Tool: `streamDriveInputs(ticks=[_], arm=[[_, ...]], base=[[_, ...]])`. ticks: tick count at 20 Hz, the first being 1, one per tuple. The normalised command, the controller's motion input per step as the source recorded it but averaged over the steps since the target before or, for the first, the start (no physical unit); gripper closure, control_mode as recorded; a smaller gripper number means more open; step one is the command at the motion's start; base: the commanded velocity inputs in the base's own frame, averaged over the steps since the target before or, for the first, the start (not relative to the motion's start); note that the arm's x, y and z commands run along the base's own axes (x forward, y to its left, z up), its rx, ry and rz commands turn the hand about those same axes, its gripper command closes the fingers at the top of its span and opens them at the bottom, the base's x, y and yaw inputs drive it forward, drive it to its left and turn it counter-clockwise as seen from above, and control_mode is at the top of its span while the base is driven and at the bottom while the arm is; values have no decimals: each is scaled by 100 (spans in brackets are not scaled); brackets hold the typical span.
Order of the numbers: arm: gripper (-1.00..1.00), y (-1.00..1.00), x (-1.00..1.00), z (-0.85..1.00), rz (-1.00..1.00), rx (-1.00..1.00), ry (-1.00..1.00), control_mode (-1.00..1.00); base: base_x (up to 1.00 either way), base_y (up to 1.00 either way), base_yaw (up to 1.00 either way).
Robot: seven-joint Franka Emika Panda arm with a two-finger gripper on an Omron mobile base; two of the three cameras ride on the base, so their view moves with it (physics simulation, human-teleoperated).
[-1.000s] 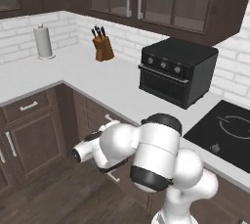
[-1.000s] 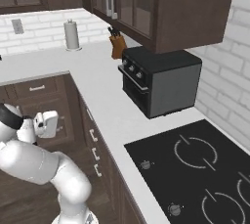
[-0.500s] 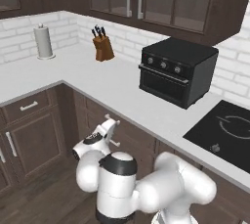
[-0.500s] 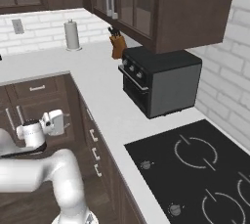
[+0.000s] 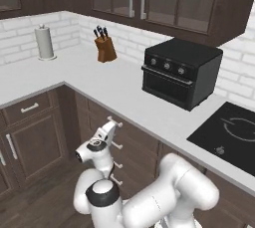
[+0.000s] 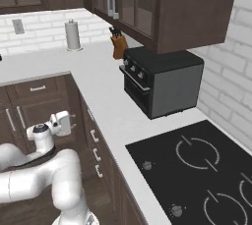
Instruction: Take a straw from the drawer in front and place it inside the glass cup on the dining counter.
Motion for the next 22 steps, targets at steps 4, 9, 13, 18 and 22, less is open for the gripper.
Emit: streamDriveInputs(ticks=[4,9,13,18,22], arm=[[-100,-2,50,-38,0,0,2,-100],[-100,-1,51,-13,0,0,0,-100],[-100,-1,51,-10,0,0,0,-100],[-100,-2,49,-30,0,-1,2,-100],[-100,-6,33,-46,0,-4,5,-100]], base=[[0,0,0],[0,0,0],[0,0,0],[0,0,0],[0,0,0]])
